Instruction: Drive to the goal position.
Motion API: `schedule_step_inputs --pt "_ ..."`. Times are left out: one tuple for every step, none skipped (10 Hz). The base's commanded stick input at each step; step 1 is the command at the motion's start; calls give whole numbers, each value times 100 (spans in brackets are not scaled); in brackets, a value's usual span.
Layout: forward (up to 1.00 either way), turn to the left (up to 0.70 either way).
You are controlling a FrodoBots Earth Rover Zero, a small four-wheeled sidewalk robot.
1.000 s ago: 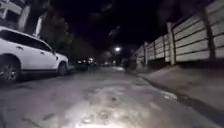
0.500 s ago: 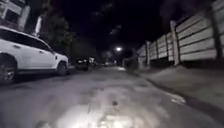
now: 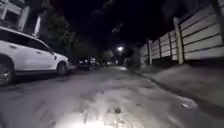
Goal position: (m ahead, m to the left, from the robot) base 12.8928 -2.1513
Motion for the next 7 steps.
schedule_step_inputs --pt "50 -41" --pt "50 -15" --pt "50 0" --pt "50 0" --pt "50 0" --pt "50 0" --pt "50 0"
